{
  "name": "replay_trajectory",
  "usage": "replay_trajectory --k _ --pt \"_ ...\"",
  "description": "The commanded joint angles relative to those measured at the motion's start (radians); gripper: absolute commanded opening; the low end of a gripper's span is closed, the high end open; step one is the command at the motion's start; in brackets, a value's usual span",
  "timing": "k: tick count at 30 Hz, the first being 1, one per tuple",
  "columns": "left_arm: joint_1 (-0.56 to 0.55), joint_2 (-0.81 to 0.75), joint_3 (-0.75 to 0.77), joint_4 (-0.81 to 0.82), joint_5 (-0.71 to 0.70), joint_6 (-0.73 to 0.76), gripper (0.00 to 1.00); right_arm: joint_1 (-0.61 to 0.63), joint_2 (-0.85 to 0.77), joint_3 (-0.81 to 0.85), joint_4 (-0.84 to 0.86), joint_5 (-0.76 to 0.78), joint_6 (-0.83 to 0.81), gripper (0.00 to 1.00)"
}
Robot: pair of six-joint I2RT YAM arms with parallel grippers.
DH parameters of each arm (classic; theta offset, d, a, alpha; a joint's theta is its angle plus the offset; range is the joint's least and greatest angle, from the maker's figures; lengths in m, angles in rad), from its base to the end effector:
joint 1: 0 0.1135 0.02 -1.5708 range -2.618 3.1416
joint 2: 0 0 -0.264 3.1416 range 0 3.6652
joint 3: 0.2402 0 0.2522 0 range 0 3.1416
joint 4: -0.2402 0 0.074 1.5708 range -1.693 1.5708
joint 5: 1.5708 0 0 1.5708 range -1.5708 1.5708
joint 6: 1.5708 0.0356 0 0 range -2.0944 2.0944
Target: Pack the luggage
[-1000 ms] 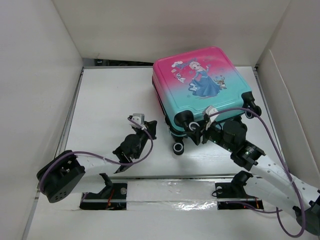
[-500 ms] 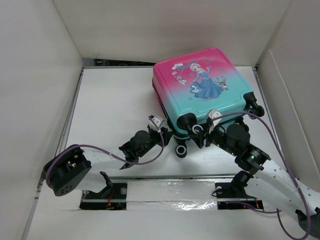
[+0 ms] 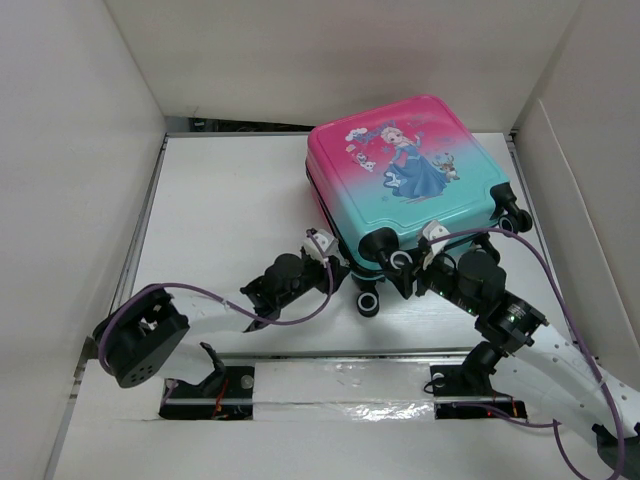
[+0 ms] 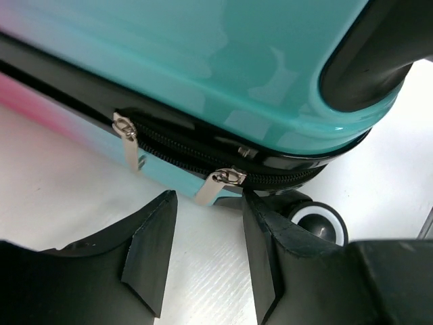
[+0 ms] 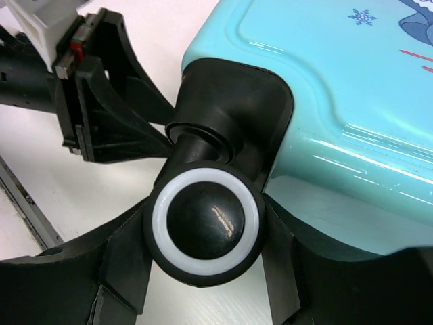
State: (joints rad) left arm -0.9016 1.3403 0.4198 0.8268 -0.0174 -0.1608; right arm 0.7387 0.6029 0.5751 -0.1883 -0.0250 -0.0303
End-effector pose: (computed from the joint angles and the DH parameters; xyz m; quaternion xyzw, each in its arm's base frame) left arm 0.1648 -0.2073 0.2016 0.2622 0.6914 -0.3355 0.5837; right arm 0.1148 0.1058 0.2929 -0.2995 0.7193 0.2265 0.5844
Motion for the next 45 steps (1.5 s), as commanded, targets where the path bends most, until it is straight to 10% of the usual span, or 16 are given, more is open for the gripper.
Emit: replay_trajectory --k 1,8,16,24,37,45 --pt "0.001 0.036 0.074 -0.008 0.079 0.044 0.40 -0.009 0.008 0.025 0.012 0.046 -0.008 0.00" --pt "0.021 0.089 0.129 -0.012 0.037 0.067 0.35 -0.009 0.006 0.020 0.010 0.033 -0.011 0.00" --pt "0.043 0.111 0.186 0.000 -0.045 0.102 0.00 -0.009 -0.008 -0.001 0.018 -0.023 -0.014 0.00" --pt "0.085 0.086 0.154 0.061 -0.158 0.063 0.00 0.016 0.073 -0.021 0.076 -0.130 -0.020 0.00" --pt "0.082 0.014 0.047 -0.032 0.077 0.006 0.00 0.050 0.120 0.020 0.107 -0.020 -0.034 0.00" --pt "0.059 -0.032 0.020 -0.075 0.075 -0.008 0.22 -0.016 0.012 0.046 -0.045 0.195 0.039 0.00"
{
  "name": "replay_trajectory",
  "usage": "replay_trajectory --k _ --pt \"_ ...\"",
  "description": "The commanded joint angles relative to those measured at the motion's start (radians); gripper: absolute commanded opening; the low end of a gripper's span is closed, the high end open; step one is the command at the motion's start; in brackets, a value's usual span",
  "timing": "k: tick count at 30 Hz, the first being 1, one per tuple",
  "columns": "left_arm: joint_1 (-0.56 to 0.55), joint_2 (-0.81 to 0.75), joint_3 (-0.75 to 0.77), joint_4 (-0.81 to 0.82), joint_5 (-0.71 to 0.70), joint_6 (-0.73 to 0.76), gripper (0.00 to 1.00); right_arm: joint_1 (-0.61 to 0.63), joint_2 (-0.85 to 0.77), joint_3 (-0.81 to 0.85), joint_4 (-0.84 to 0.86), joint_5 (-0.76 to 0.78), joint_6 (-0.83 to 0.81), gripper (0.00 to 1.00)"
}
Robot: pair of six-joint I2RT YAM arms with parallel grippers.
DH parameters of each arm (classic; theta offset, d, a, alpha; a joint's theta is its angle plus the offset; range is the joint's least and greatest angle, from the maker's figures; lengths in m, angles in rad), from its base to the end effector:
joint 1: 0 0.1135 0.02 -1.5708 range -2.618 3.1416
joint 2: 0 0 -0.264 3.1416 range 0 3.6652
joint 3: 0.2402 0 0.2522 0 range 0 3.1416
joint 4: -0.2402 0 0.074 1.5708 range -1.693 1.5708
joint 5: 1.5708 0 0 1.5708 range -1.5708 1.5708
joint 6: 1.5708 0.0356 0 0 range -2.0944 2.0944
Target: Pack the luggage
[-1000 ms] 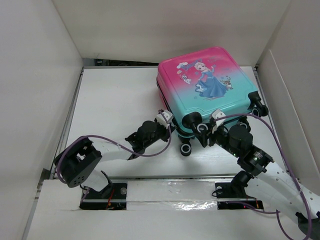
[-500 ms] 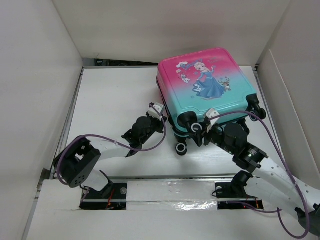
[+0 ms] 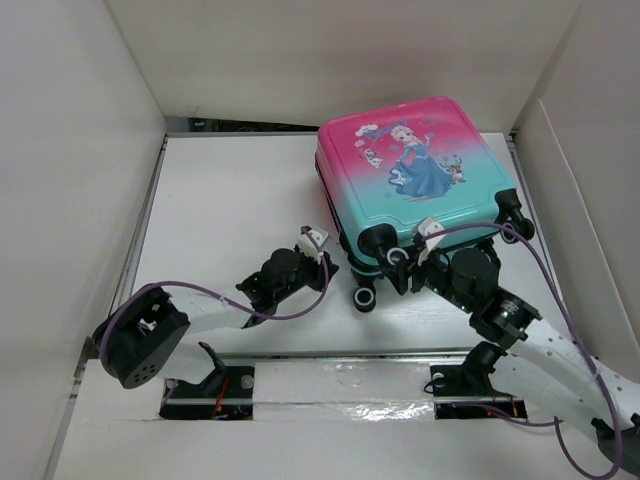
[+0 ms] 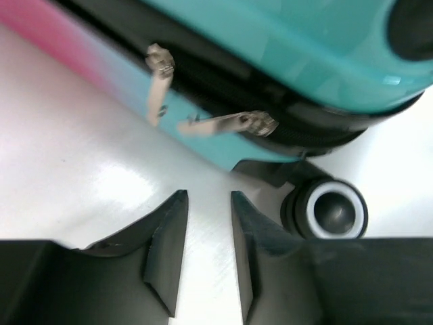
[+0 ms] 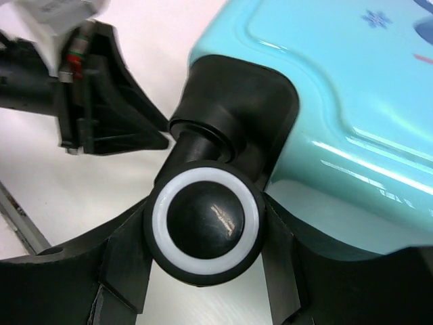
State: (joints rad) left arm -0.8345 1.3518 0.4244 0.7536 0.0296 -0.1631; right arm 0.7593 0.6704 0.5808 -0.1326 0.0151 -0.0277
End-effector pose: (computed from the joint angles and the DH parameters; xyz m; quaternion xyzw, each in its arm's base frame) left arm 0.1775 -0.1975 0.1923 0.2612 0.7198 -0.3175 0.5592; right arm 0.1232 0.1162 0.2912 -0.2951 0.7232 0.2178 0.5851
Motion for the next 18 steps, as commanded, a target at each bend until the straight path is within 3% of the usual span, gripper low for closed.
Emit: replay_trajectory --k 1,4,6,12,18 --pt "-0.008 -0.048 0.017 0.003 0.041 -0.007 0.30 -0.057 -0.124 0.033 -0.113 0.184 0.072 0.00" --pt "-0.008 -0.051 0.027 0.018 0.090 -0.006 0.40 -0.068 -0.274 -0.012 -0.125 0.255 0.124 0.00" --pt "-0.008 -0.036 0.053 0.015 0.130 -0.001 0.41 -0.068 -0.307 -0.016 -0.153 0.278 0.134 0.00" --pt "-0.071 0.046 0.142 0.021 0.159 0.040 0.40 -0.068 -0.253 -0.009 -0.190 0.275 0.124 0.00" --pt "-0.080 0.110 0.180 0.040 0.096 0.080 0.40 -0.068 -0.261 -0.018 -0.153 0.246 0.095 0.00"
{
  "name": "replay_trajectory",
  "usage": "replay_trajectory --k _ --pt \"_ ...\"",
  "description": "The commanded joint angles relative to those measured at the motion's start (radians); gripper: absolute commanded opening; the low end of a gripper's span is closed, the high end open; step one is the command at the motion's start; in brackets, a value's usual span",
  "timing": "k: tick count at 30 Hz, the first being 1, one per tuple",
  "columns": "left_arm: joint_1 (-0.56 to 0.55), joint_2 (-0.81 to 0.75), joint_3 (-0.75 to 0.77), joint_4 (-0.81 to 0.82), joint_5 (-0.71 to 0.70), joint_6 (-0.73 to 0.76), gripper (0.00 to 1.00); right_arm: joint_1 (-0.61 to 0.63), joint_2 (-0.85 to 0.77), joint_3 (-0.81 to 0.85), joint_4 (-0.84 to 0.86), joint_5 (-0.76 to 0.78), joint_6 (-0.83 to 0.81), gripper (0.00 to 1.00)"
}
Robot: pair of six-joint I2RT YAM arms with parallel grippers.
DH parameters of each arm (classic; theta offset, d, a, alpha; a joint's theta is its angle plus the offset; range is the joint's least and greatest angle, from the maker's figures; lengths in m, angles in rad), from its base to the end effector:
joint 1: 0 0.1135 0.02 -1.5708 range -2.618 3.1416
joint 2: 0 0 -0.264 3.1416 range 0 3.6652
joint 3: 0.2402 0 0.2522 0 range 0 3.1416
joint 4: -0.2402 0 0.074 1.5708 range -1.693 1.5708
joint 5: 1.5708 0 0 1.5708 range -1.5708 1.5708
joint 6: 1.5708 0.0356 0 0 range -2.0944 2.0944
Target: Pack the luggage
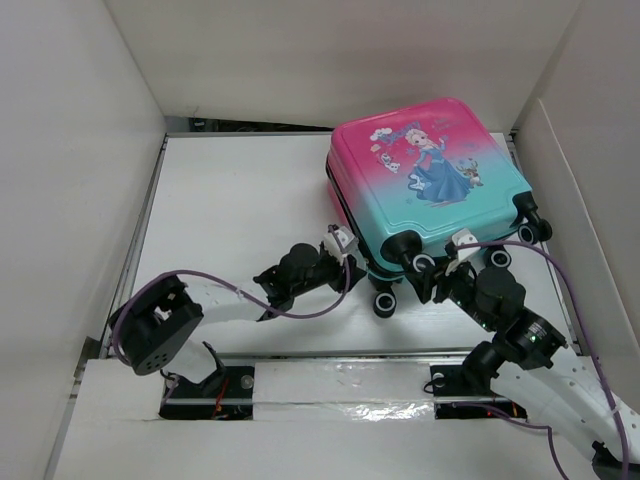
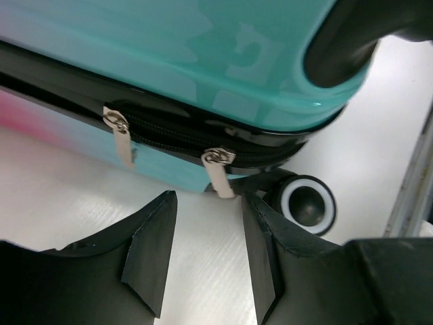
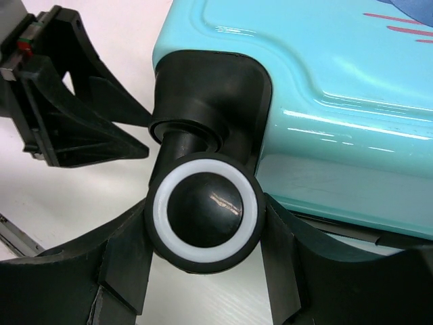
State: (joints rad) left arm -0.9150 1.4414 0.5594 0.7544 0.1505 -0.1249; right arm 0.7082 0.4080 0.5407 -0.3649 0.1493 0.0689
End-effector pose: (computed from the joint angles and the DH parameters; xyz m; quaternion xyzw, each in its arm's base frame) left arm 0.1764 -0.2381 0.2104 0.3340 0.6718 -0.3763 0.5436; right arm 0.0937 0.0733 0.2850 -0.2018 0.7570 0.1803 0.5947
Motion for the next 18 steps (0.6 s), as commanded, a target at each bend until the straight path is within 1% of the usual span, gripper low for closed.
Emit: replay_trajectory --k 1,5,11,15,16,18 --pt "0.001 0.033 0.059 0.030 -0.035 0.063 0.40 -0.016 0.008 0.024 0.080 0.107 -0.004 0.00" --pt "0.001 0.094 0.118 0.006 -0.065 0.100 0.39 -0.016 0.012 0.024 0.087 0.081 -0.012 0.00" --pt "0.010 0.122 0.160 0.017 -0.065 0.120 0.37 -0.016 0.012 0.019 0.095 0.056 -0.023 0.00" --pt "0.010 0.140 0.171 0.032 -0.054 0.154 0.31 -0.016 0.028 0.016 0.110 0.026 -0.032 0.00" --pt "0.010 0.142 0.171 0.049 -0.052 0.165 0.27 -0.016 0.031 0.013 0.119 0.018 -0.034 0.00" --pt "0.010 0.148 0.169 0.063 -0.066 0.165 0.25 -0.016 0.044 0.011 0.124 0.001 -0.040 0.00"
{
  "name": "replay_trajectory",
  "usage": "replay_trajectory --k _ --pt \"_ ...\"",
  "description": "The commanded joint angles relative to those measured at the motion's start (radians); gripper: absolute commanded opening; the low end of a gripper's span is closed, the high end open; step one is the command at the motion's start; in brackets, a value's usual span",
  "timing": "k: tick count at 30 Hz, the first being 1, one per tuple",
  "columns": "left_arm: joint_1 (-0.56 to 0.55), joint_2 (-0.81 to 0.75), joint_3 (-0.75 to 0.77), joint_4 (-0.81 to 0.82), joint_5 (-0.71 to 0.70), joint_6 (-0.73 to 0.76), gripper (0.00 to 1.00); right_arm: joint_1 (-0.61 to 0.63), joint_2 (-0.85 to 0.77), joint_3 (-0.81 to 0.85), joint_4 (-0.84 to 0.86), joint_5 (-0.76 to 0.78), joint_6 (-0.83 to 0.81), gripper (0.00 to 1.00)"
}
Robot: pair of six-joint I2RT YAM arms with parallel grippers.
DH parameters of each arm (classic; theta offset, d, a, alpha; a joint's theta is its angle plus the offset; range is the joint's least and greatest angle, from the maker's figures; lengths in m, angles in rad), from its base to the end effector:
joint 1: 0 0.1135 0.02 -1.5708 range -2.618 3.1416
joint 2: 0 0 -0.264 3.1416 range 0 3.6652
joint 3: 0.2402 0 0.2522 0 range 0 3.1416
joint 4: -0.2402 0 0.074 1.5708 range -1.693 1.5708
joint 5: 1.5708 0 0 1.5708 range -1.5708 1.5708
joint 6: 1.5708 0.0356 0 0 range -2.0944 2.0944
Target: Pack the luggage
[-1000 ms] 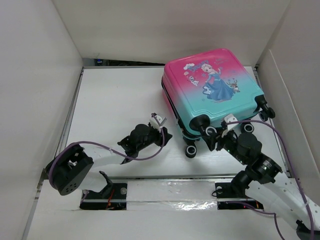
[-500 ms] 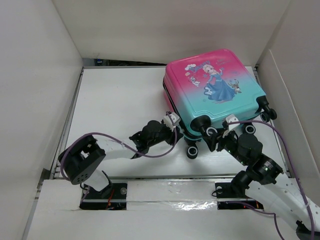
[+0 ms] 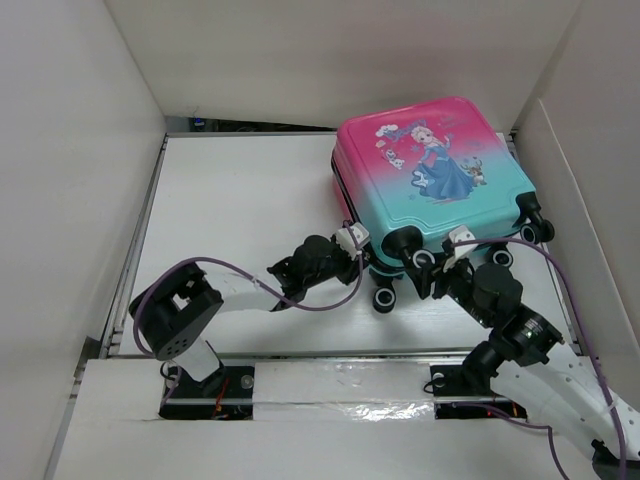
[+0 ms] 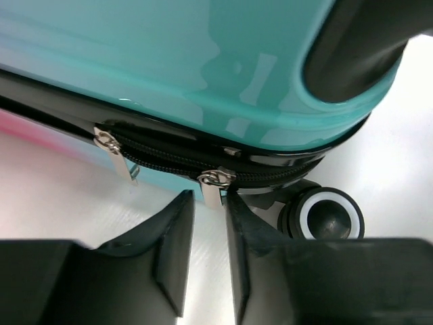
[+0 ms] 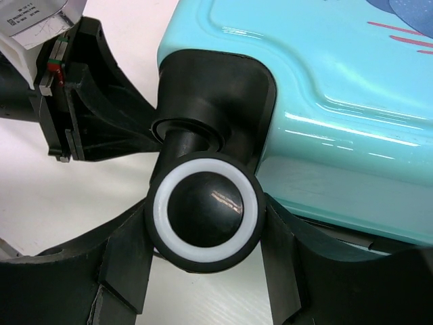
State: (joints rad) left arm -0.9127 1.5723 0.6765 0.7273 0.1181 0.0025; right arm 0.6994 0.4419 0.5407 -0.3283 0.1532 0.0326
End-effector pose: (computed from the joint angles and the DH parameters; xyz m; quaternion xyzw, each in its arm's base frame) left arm 0.1974 -0.2622 0.2054 0.3711 0.6675 -0.3236 0.5586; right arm 0.0996 0.0767 0.2854 -0.2107 0.7537 0.1658 0.6001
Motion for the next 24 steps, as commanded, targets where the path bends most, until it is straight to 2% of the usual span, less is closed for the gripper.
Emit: replay_trajectory --k 1,3,4,6,17,20,24 --pt "0.008 0.018 0.049 0.110 -0.044 0.030 0.21 -0.008 0.012 0.008 0.087 -0.007 -0.003 0.00" --pt "0.018 0.022 0.037 0.150 -0.060 0.008 0.13 -0.008 0.017 0.005 0.095 -0.024 -0.007 0.00" --pt "0.027 0.022 0.031 0.164 -0.058 0.002 0.05 -0.008 0.017 0.004 0.095 -0.029 -0.007 0.00" --pt "0.038 0.023 0.020 0.201 -0.058 -0.027 0.00 -0.008 0.015 0.001 0.098 -0.046 -0.010 0.00" --pt "0.038 0.023 -0.012 0.259 -0.116 -0.055 0.00 -0.008 -0.002 -0.005 0.094 -0.055 -0.010 0.00" --pt "0.093 0.002 -0.028 0.245 -0.228 -0.081 0.00 -0.008 -0.003 -0.007 0.087 -0.058 -0.011 0.00" --pt "0.225 -0.012 -0.043 0.238 -0.248 -0.176 0.00 -0.008 -0.003 -0.012 0.084 -0.084 -0.014 0.00"
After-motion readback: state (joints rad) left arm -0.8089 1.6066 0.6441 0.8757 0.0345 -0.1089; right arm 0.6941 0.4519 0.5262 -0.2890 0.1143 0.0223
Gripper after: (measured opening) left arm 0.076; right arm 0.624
